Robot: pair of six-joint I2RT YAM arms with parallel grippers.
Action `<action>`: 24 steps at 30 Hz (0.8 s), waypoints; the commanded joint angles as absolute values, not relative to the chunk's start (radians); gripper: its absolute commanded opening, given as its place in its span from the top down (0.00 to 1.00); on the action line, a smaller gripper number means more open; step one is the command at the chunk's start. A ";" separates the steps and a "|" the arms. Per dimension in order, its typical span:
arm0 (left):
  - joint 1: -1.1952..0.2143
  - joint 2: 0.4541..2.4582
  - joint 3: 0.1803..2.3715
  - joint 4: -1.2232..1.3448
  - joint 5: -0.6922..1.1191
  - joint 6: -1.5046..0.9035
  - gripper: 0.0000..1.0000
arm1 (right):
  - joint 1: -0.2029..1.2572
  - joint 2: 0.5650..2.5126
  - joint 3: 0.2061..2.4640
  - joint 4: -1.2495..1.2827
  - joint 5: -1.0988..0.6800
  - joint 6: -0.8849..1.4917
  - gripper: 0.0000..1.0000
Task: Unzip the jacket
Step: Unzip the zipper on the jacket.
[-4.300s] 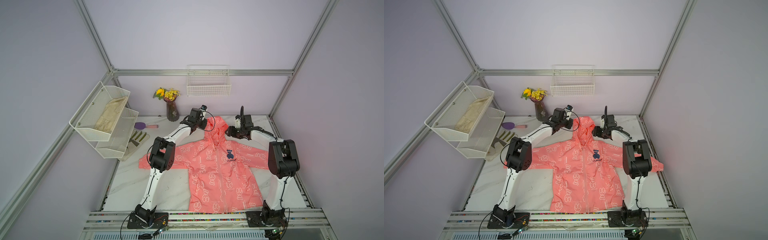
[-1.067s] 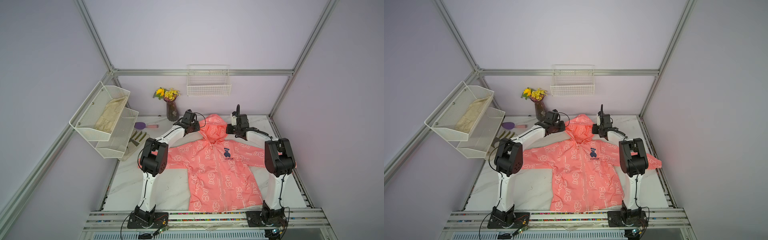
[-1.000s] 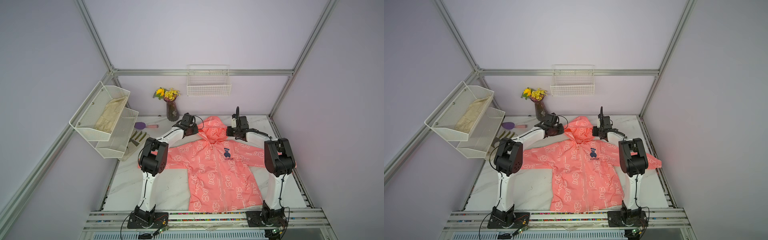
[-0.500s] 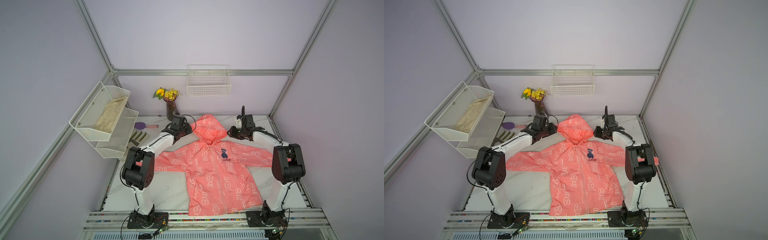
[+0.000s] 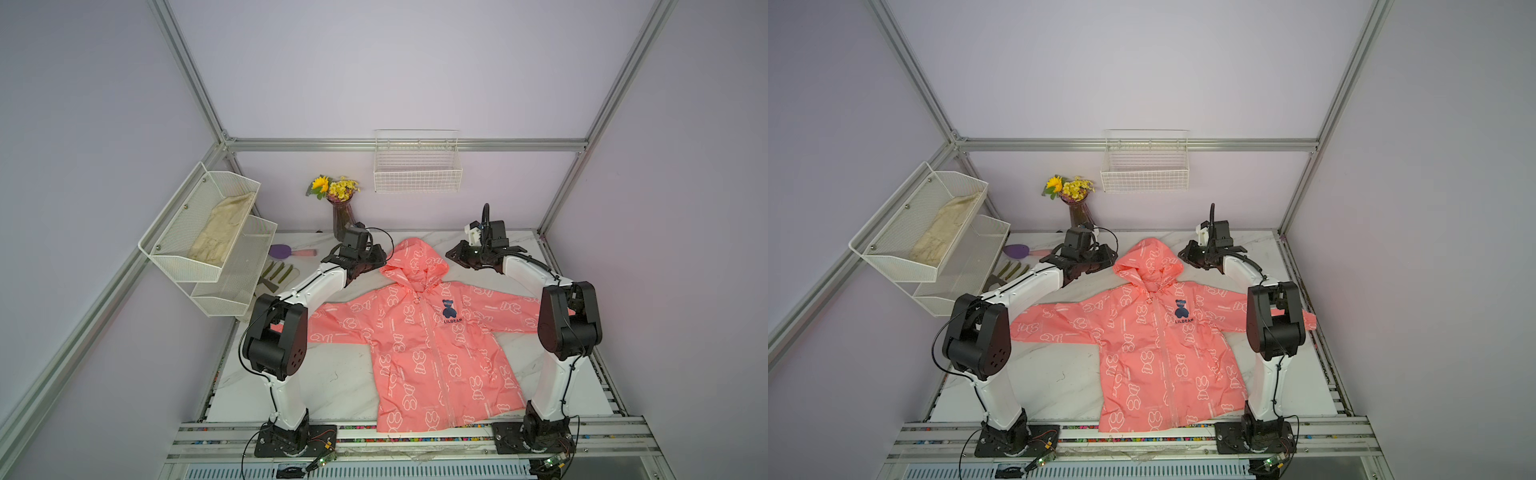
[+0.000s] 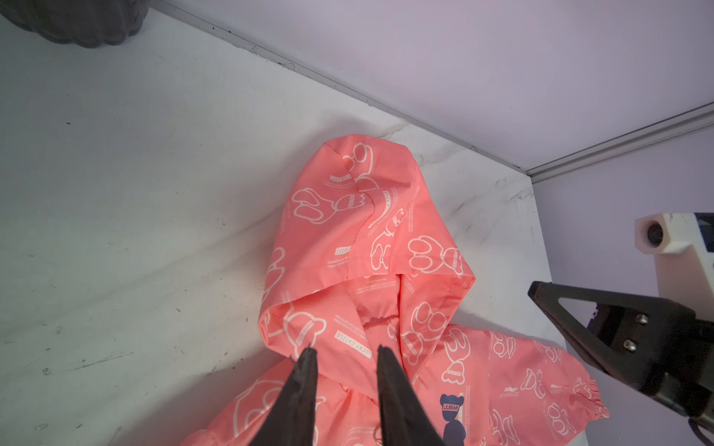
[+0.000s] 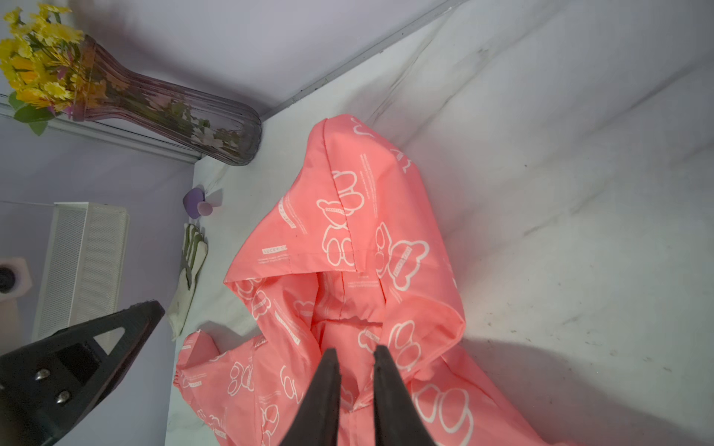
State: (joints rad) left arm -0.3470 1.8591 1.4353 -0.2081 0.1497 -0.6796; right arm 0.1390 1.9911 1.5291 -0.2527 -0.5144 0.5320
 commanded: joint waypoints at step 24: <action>-0.301 2.299 1.692 -0.178 0.314 -0.795 1.00 | 0.082 2.329 1.549 -0.027 -0.601 0.807 0.98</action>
